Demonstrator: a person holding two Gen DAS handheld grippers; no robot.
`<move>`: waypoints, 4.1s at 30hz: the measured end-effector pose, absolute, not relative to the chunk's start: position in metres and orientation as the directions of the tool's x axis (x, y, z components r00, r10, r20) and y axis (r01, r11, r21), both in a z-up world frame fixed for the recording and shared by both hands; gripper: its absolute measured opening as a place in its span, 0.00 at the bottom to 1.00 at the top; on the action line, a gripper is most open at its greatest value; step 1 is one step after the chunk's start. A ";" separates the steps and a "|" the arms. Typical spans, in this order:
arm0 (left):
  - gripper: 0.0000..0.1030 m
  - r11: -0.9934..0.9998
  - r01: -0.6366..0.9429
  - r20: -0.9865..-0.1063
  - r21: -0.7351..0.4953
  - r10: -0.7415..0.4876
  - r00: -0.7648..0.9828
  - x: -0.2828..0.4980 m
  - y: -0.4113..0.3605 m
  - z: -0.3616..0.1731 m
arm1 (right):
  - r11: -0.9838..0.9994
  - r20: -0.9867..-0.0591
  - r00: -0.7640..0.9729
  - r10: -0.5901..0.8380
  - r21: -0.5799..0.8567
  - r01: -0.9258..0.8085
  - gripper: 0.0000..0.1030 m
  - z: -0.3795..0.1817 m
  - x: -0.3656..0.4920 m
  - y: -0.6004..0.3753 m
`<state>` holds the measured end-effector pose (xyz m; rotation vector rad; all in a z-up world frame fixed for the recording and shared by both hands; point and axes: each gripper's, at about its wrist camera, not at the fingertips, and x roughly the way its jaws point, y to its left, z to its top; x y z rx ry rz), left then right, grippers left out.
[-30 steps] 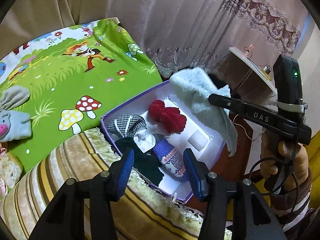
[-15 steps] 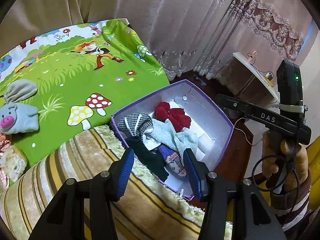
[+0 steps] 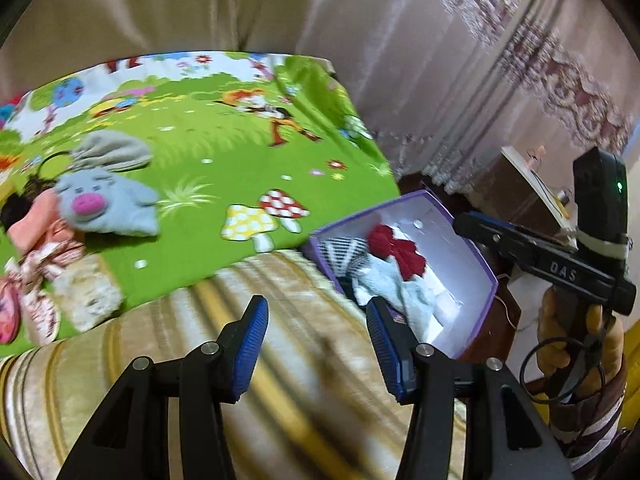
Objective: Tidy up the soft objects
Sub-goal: 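Move both open tools back over the pile of soft items, then grasp the yellow-topped foam sponge with the right tool while the left tool grasps the pink round pouch, then carry the sponge and pink pouch into the box and open both tools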
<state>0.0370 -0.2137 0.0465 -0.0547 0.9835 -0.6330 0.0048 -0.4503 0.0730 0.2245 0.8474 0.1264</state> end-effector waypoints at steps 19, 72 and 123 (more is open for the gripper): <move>0.51 0.923 0.160 -0.756 -0.351 -0.380 0.532 0.045 -0.049 0.035 | 0.933 -0.743 0.567 0.357 0.250 -0.260 0.61 0.077 0.042 -0.328; 0.75 0.986 -0.052 -0.931 -0.157 -0.131 0.341 0.158 0.054 -0.049 | 0.880 -0.914 0.261 0.311 0.173 -0.443 0.77 -0.028 0.151 -0.137; 0.70 0.982 0.143 -0.787 -0.123 -0.184 0.589 0.086 -0.053 0.040 | 0.920 -0.778 0.504 0.376 0.247 -0.305 0.64 0.034 0.091 -0.242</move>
